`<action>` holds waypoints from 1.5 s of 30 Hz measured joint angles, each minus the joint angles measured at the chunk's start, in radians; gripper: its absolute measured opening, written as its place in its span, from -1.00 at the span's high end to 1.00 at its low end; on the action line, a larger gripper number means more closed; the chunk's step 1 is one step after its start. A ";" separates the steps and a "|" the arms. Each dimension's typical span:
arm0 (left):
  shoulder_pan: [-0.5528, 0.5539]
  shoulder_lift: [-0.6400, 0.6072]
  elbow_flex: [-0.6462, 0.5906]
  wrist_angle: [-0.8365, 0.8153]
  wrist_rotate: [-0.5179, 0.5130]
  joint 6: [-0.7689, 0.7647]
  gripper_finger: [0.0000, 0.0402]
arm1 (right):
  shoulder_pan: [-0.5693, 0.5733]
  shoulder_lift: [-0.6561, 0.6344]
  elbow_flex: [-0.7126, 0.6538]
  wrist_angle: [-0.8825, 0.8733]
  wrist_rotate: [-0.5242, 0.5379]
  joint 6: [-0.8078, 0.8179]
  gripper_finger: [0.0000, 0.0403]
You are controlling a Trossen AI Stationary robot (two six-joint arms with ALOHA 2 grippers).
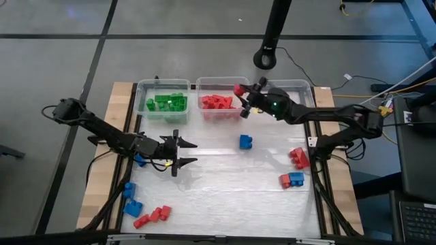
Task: Sort blocks
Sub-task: Put the red game piece into the middle transparent bin
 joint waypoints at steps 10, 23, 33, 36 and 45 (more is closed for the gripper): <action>0.000 0.000 0.000 -0.002 0.000 -0.022 -0.22 | -0.008 0.007 0.000 -0.064 -0.041 0.029 -0.56; 0.000 0.000 0.000 -0.014 0.000 -0.027 -0.22 | 0.149 -0.362 0.139 -0.896 -0.172 0.084 -0.64; 0.000 -0.001 0.000 -0.008 0.000 -0.027 -0.22 | 0.437 -0.407 0.201 -1.541 -0.179 0.625 -0.56; 0.000 -0.001 0.000 -0.008 0.000 -0.027 -0.22 | 0.509 -0.376 0.200 -1.665 -0.181 0.756 -0.56; 0.000 -0.001 0.000 -0.008 0.000 -0.027 -0.22 | 0.610 -0.215 0.200 -1.735 -0.186 0.942 -0.56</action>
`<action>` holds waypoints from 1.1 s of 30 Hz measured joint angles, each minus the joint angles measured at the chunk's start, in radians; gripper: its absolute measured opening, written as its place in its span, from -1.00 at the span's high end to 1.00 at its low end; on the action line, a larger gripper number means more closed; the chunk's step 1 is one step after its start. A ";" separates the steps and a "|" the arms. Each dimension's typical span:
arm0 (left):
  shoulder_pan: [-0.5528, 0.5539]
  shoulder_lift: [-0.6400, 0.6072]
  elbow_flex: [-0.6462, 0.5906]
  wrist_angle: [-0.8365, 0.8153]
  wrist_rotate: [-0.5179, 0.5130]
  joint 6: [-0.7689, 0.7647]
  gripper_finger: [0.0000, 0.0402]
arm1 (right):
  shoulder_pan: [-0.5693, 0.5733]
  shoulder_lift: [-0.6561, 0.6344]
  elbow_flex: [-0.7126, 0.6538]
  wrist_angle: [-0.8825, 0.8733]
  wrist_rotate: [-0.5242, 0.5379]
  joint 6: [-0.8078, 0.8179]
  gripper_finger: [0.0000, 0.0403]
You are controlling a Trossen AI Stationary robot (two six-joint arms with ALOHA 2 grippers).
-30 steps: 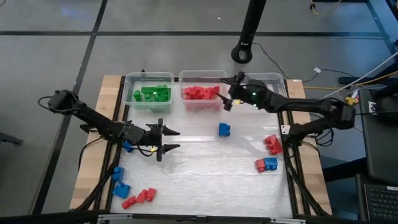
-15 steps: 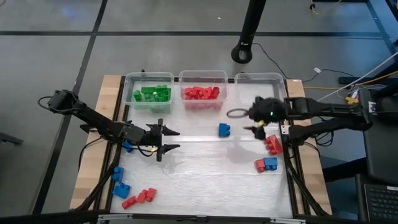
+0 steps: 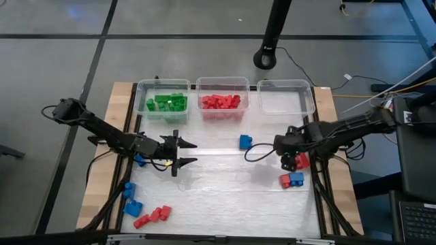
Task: Sort blocks
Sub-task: Put the red game piece into the middle transparent bin
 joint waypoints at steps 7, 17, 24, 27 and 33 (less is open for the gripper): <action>0.000 0.000 0.000 -0.004 0.000 0.000 -0.22 | -0.003 0.198 -0.001 -0.171 -0.089 0.015 -0.56; 0.000 0.000 0.000 -0.007 0.000 0.000 -0.22 | -0.010 0.376 -0.038 -0.178 -0.125 -0.034 -0.56; 0.000 0.000 0.000 -0.010 0.000 0.000 -0.22 | -0.046 0.405 -0.160 -0.130 -0.184 -0.039 -0.56; 0.000 0.000 0.000 -0.011 0.000 0.000 -0.22 | -0.064 0.406 -0.198 -0.082 -0.182 -0.061 -0.56; 0.000 0.000 0.000 -0.013 0.000 0.000 -0.22 | -0.069 0.406 -0.196 -0.018 -0.154 -0.128 -0.53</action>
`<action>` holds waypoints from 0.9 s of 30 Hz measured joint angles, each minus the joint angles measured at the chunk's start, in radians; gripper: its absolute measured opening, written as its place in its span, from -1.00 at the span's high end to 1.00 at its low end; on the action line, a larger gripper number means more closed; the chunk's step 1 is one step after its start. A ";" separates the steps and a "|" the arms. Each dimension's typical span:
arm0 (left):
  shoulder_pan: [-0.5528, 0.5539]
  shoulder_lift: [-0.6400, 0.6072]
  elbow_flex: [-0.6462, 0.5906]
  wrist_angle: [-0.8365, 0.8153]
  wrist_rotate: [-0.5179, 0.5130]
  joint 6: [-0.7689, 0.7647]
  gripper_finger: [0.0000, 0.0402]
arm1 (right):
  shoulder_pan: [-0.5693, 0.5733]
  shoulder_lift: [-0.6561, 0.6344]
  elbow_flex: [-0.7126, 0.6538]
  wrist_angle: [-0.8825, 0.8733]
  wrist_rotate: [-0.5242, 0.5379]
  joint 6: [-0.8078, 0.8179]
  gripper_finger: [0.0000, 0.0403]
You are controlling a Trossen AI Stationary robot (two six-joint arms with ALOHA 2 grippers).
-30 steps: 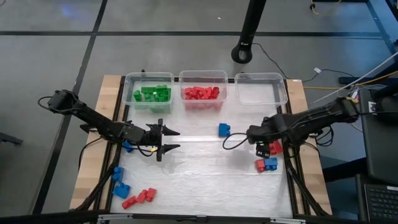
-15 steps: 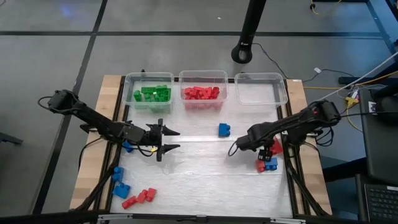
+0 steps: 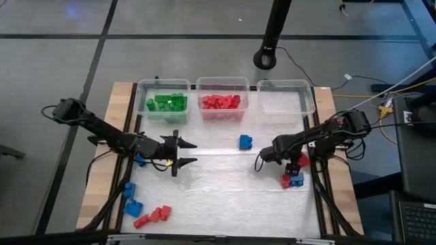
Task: Sort blocks
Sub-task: Put the red game piece into the middle transparent bin
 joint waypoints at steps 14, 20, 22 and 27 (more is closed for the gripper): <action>0.000 0.000 0.000 -0.013 0.000 0.001 -0.22 | 0.000 -0.002 0.144 0.276 0.164 -0.301 -0.48; 0.000 0.000 0.000 -0.014 0.000 0.000 -0.22 | 0.002 0.002 0.284 0.220 0.163 -0.311 -0.48; 0.000 0.000 0.000 -0.015 0.000 0.000 -0.22 | 0.013 0.000 0.342 0.194 0.165 -0.293 -0.48; 0.000 0.000 0.000 -0.021 0.000 0.000 -0.22 | 0.017 -0.003 0.392 0.184 0.210 -0.176 -0.48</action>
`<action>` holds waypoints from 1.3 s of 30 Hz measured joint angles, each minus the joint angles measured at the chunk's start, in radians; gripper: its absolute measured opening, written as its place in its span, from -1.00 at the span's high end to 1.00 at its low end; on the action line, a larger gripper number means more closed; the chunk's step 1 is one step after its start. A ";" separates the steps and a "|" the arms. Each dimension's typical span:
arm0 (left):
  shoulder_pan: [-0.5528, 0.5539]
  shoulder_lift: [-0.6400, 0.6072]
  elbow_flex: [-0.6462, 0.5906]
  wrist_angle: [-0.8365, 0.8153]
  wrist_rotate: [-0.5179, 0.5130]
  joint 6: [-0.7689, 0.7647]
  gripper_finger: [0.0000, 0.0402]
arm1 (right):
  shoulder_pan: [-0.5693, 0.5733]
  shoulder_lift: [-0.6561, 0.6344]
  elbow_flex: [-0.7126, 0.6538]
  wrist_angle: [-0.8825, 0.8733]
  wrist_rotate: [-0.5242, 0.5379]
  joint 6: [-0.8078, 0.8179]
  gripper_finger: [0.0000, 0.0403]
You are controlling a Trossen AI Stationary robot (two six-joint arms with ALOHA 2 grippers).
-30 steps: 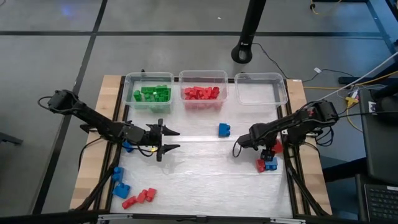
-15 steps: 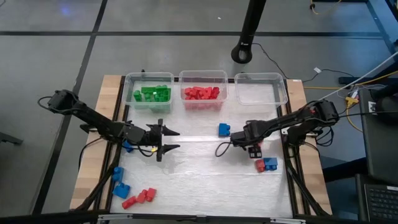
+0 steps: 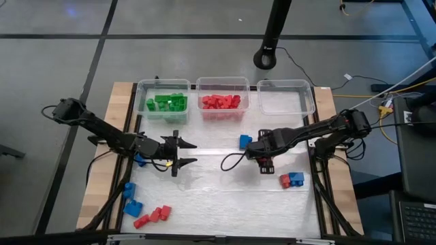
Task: Sort blocks
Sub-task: Put the red game piece into the middle transparent bin
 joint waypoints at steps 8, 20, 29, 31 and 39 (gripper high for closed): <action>0.000 0.000 0.000 -0.022 0.000 -0.005 -0.22 | 0.003 0.001 -0.107 0.101 0.026 0.151 -0.48; 0.000 0.000 0.000 -0.022 0.000 -0.012 -0.22 | 0.003 0.000 -0.248 0.286 0.070 0.311 -0.48; 0.000 0.000 0.000 -0.021 0.000 -0.013 -0.22 | 0.003 0.013 -0.249 0.325 0.089 0.307 -0.48; 0.000 0.000 0.000 -0.021 0.000 -0.013 -0.22 | 0.003 0.014 -0.248 0.330 0.092 0.298 -0.48; -0.001 0.000 0.000 -0.021 0.001 -0.020 -0.22 | -0.019 0.004 -0.247 0.331 0.026 0.248 -0.48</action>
